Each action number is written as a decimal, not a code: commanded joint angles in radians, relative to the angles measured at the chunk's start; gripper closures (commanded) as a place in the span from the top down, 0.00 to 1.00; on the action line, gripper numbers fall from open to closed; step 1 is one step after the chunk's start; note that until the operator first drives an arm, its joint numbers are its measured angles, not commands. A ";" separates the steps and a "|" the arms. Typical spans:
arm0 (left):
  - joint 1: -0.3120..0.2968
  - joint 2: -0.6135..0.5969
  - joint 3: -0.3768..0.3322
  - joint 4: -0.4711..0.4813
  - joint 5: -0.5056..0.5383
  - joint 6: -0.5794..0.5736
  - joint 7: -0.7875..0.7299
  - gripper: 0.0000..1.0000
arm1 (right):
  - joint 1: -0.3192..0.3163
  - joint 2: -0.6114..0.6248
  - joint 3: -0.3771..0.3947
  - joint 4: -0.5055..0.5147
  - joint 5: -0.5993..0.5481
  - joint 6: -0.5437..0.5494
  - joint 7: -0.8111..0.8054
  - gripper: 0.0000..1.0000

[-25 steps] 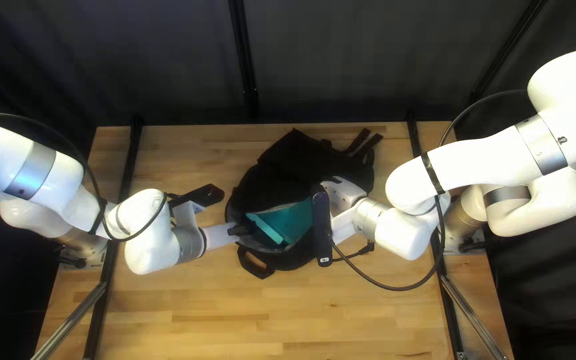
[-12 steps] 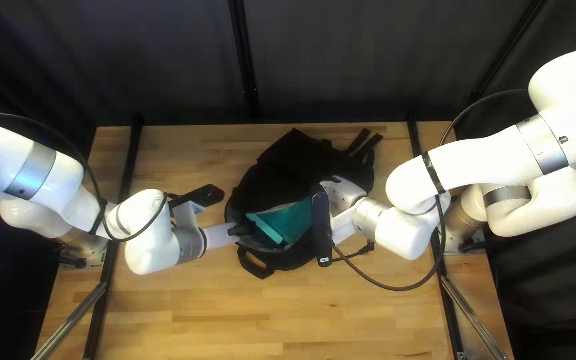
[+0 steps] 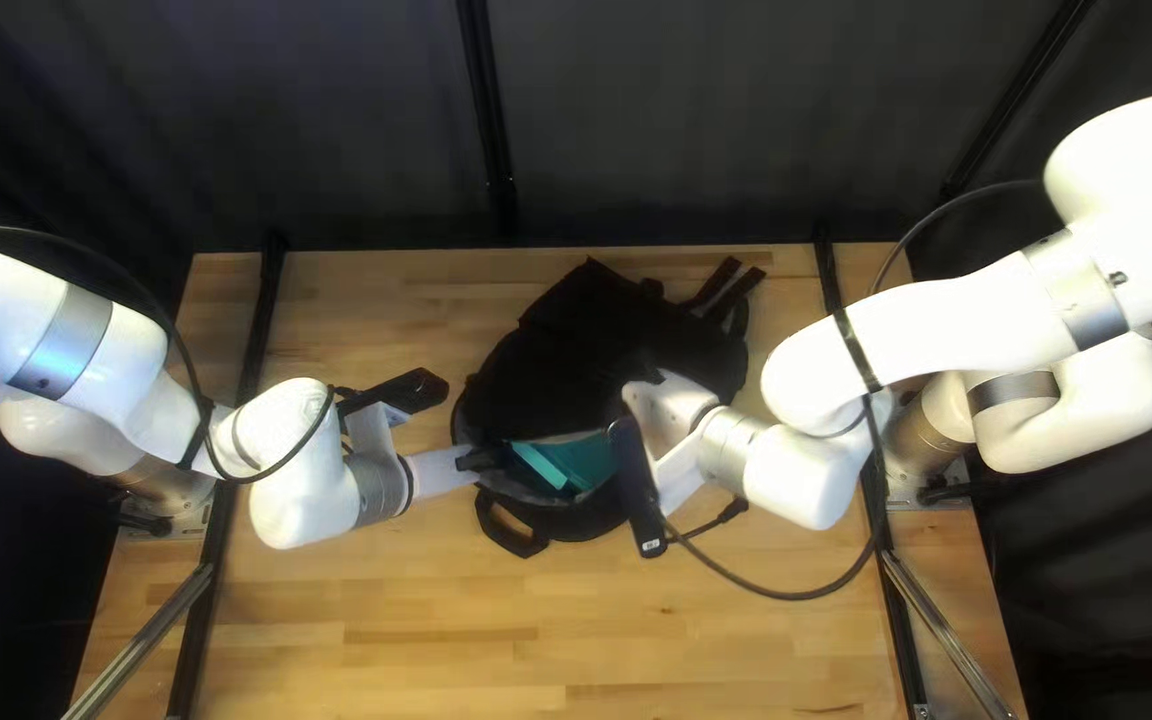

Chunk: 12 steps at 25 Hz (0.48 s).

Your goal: Remove a lunch box from a kids backpack

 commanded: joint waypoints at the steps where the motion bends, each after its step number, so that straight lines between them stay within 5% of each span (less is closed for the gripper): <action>1: 0.000 0.000 0.000 0.000 0.000 0.000 0.000 1.00 | -0.019 0.068 -0.013 0.028 -0.048 -0.031 0.042 1.00; 12: 0.000 0.000 0.000 0.000 0.000 0.000 0.000 1.00 | -0.073 0.021 -0.097 0.062 -0.065 -0.140 -0.052 1.00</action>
